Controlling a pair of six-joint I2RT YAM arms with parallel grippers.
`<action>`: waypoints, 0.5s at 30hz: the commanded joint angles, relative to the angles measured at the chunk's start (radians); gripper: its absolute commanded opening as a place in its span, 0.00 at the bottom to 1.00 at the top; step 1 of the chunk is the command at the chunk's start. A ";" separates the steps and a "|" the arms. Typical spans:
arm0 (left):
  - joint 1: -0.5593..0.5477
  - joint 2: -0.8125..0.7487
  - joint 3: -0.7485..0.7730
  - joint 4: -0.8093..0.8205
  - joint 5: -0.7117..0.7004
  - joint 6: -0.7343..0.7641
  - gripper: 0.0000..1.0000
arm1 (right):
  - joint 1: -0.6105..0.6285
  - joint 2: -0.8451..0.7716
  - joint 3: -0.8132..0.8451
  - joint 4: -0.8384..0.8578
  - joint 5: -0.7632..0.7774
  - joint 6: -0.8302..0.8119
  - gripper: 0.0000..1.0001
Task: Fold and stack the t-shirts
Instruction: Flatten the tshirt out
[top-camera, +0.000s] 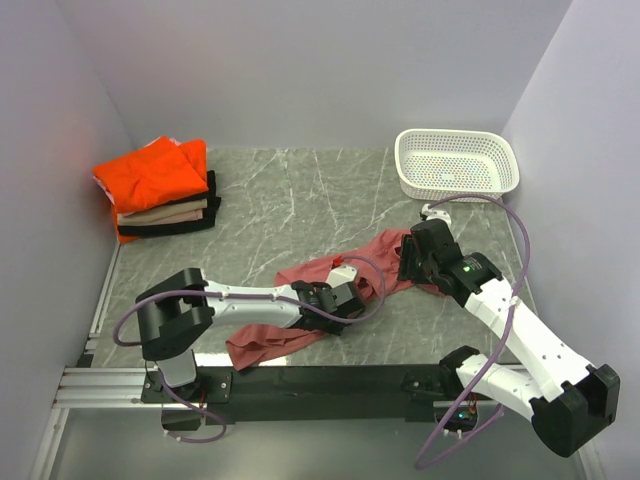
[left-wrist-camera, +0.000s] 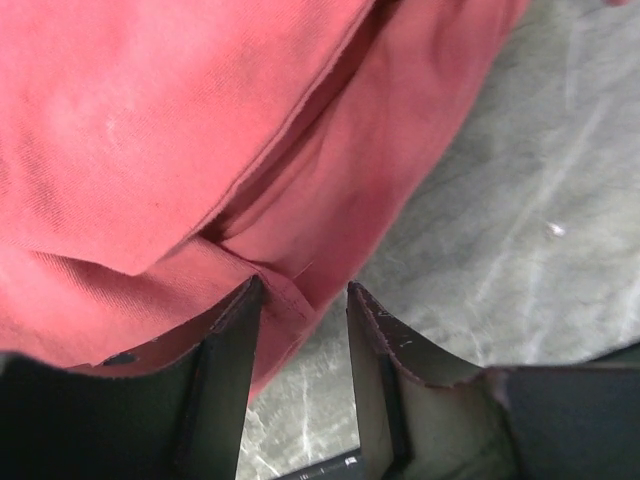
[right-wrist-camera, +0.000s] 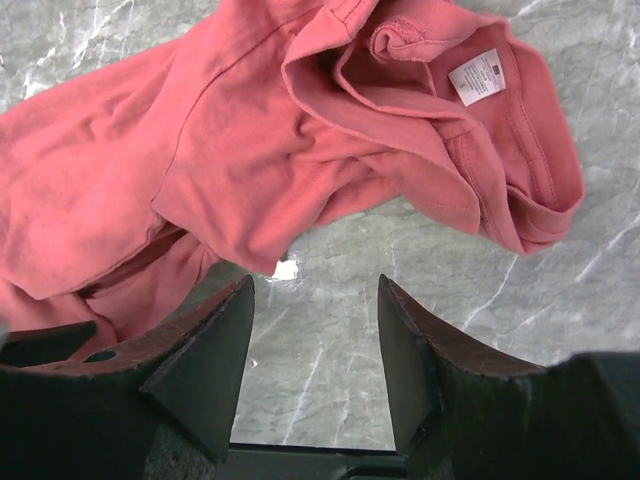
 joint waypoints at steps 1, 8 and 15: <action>-0.010 0.039 0.040 -0.051 -0.044 -0.023 0.45 | -0.008 -0.011 -0.006 0.036 0.004 0.003 0.60; -0.014 0.037 0.035 -0.059 -0.068 -0.026 0.31 | -0.010 -0.013 -0.012 0.041 0.004 0.001 0.60; -0.014 0.025 0.034 -0.054 -0.067 -0.029 0.15 | -0.014 -0.012 -0.013 0.043 0.002 0.000 0.60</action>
